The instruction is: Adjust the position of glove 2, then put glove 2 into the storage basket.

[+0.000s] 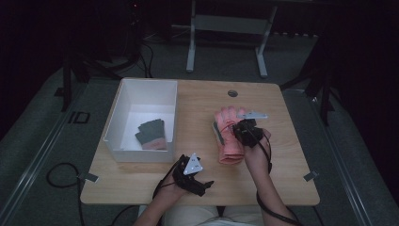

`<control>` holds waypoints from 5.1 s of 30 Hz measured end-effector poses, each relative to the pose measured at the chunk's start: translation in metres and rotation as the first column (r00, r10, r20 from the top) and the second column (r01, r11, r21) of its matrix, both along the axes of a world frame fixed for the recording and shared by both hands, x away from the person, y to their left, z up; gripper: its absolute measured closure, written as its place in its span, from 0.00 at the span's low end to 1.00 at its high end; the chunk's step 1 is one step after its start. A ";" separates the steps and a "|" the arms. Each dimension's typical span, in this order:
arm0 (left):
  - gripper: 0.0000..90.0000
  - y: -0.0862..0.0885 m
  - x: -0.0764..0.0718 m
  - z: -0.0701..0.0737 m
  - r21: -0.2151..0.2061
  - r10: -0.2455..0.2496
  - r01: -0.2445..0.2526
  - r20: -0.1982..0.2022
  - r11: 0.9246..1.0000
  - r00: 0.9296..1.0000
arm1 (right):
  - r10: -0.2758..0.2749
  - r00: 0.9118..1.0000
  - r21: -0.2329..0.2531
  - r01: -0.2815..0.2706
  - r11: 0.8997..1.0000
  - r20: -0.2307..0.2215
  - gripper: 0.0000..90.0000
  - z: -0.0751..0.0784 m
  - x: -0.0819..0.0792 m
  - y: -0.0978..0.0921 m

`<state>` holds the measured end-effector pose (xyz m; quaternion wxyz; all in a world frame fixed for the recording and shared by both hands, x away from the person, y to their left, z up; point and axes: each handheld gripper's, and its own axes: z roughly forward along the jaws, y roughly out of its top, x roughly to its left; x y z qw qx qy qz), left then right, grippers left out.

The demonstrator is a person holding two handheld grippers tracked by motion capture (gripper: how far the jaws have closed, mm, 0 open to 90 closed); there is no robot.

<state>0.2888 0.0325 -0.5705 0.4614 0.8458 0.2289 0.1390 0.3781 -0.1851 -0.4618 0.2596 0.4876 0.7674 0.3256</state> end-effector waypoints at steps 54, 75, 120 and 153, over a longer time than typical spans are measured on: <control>0.03 -0.012 -0.005 0.010 -0.010 0.017 -0.017 -0.004 1.000 1.000 | 0.227 0.973 0.113 -0.231 0.966 0.044 0.18 0.006 -0.017 -0.089; 0.07 -0.033 0.036 0.078 -0.105 0.041 -0.041 0.004 0.994 0.999 | 0.225 0.968 0.095 -0.235 0.967 0.110 0.54 0.018 -0.019 -0.107; 0.38 -0.064 0.158 0.034 0.156 0.274 -0.232 -0.351 0.960 0.896 | 0.289 0.931 0.091 -0.275 0.957 -0.222 0.44 -0.059 0.066 -0.056; 0.88 -0.068 0.156 0.101 0.084 0.122 -0.097 -0.392 0.992 0.912 | 0.292 0.951 0.245 -0.260 0.934 -0.104 0.75 -0.015 0.045 -0.066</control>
